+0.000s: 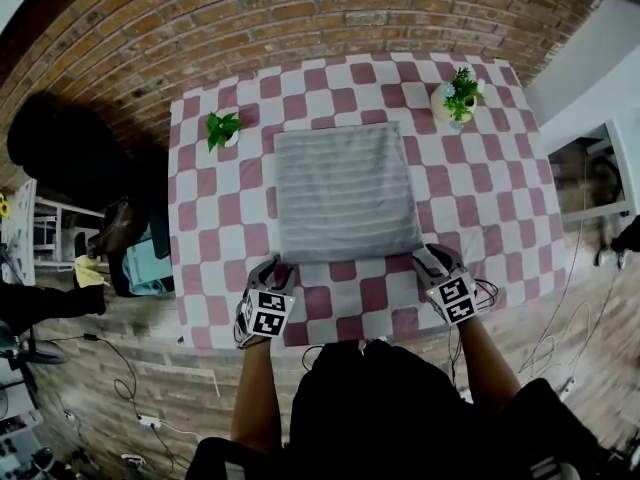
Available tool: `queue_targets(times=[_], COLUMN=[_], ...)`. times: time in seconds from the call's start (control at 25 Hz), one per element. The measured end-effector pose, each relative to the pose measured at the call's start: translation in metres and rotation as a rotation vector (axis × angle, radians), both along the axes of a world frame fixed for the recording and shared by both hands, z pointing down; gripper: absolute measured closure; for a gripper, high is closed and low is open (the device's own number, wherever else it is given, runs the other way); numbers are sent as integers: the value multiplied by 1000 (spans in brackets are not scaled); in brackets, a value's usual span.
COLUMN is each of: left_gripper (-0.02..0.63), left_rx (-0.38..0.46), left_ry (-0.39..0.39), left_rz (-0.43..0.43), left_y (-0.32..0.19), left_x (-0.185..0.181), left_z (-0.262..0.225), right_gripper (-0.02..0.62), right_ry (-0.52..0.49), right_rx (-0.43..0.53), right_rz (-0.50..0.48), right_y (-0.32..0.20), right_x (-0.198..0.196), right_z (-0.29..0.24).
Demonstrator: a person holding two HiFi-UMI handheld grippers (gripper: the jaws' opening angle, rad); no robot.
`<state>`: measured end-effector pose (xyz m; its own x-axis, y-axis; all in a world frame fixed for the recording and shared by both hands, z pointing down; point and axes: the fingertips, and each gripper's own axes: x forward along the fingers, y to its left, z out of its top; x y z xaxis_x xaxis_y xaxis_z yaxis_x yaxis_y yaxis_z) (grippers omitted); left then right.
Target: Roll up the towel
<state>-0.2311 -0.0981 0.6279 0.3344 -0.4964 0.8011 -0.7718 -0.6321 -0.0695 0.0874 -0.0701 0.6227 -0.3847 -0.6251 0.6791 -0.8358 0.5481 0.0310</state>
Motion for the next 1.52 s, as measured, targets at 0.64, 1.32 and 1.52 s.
queue_targets(times=[0.64, 1.32, 1.52], left_gripper=[609, 609, 610], left_rx=[45, 65, 62], left_ry=[-45, -42, -38], left_rz=[21, 9, 3], left_y=[2, 61, 96], left_x=[-4, -5, -2], left_z=[1, -13, -15], right_gripper=[589, 589, 591], right_ry=[-8, -11, -42], right_rx=[-36, -13, -17], right_rz=[-52, -106, -133], right_y=[-4, 51, 86], right_x=[6, 22, 24], right_z=[12, 3, 2])
